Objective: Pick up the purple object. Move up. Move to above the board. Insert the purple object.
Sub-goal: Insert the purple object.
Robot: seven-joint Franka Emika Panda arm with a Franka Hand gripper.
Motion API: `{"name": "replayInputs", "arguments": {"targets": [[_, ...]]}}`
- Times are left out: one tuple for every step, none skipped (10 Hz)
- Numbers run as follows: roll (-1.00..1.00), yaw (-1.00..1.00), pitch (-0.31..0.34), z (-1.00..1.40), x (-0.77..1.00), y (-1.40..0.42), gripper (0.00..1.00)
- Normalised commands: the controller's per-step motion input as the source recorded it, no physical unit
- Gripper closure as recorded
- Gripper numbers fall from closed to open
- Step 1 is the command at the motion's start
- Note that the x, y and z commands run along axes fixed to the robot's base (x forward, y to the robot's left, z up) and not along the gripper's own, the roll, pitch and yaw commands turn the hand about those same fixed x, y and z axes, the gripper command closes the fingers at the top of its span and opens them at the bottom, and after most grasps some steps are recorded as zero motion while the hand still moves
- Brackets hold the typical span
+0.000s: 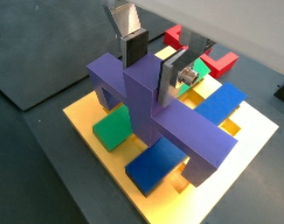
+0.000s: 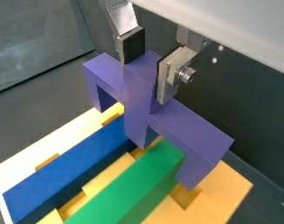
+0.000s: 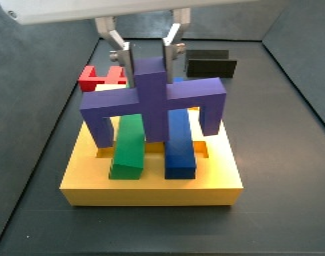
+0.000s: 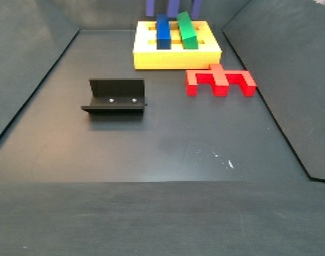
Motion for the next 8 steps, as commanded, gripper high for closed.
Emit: {"name": "replayInputs", "arguments": {"targets": [[0.04, -0.12, 0.010, 0.00, -0.36, 0.04, 1.00], [0.11, -0.14, 0.031, 0.00, -0.52, 0.01, 1.00], [0.12, -0.11, 0.036, 0.00, -0.49, 0.00, 1.00], [0.04, 0.00, 0.000, 0.00, -0.20, 0.00, 1.00], [0.00, 0.00, 0.000, 0.00, -0.10, 0.00, 1.00], [0.00, 0.00, 0.000, 0.00, 0.03, 0.00, 1.00], [0.00, 0.06, 0.003, 0.00, 0.23, 0.00, 1.00], [0.00, 0.08, 0.036, 0.00, 0.36, 0.00, 1.00]]}}
